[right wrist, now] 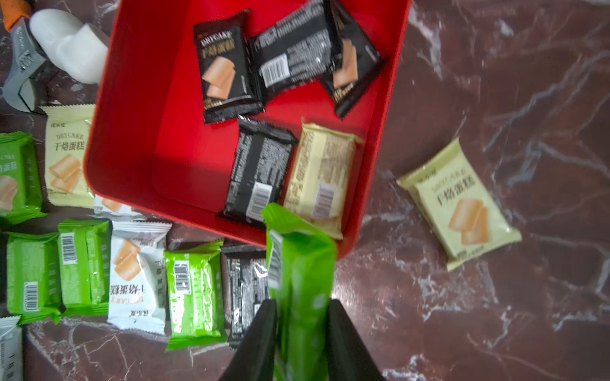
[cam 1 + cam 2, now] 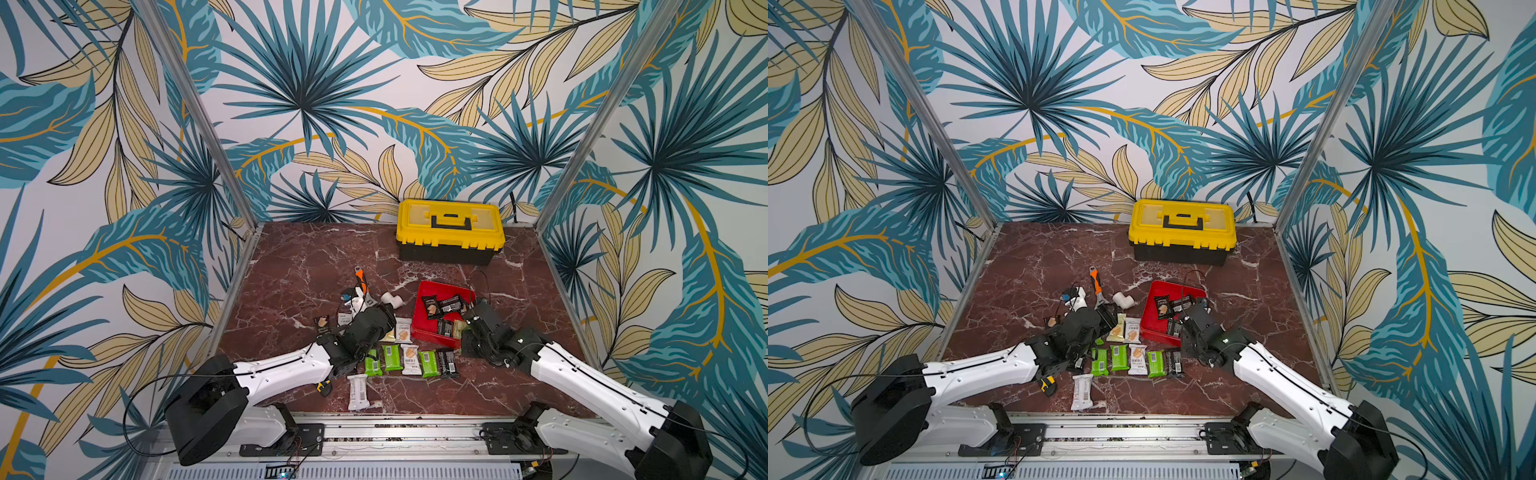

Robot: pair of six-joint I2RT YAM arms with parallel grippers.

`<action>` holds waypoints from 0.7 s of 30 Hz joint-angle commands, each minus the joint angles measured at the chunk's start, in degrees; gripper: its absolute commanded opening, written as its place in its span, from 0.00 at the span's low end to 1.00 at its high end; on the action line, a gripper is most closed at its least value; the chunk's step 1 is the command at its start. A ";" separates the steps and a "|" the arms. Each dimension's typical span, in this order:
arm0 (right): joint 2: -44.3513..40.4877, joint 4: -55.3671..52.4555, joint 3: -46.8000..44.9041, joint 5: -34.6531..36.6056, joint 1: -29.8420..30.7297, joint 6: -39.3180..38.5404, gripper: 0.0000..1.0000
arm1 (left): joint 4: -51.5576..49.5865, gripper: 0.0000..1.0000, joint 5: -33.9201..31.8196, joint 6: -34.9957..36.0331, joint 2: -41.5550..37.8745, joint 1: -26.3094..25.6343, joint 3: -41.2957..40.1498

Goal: Take the cookies out of the storage box
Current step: Place the cookie at the center of the board.

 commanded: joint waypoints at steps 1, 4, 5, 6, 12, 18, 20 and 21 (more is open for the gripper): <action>-2.62 -3.75 -3.58 -2.52 0.02 8.98 0.30 | 1.56 0.62 0.84 0.38 0.70 0.27 0.17; -3.09 -3.88 -5.76 -2.39 -0.04 11.10 0.30 | 1.96 0.61 1.49 0.25 1.15 0.27 0.27; -2.78 -3.78 -6.20 -2.05 -0.05 11.61 0.30 | 2.00 0.62 1.62 0.16 1.24 0.27 0.29; -2.54 -3.76 -6.47 -1.66 0.02 11.91 0.30 | 2.09 0.61 1.72 0.07 1.32 0.34 0.33; -1.96 -3.10 -7.14 0.84 -0.13 12.12 0.31 | 2.14 0.61 2.09 0.15 1.66 0.31 0.62; -5.86 -5.50 -6.56 1.63 -0.05 14.42 0.51 | 2.01 0.61 1.95 0.34 1.67 0.28 0.80; -8.13 -6.60 -5.80 2.27 -0.04 14.55 0.53 | 2.00 0.61 1.94 0.34 1.72 0.34 0.86; -9.10 -6.81 -5.22 2.56 -0.05 13.98 0.53 | 2.14 0.62 2.06 0.38 1.84 0.32 0.89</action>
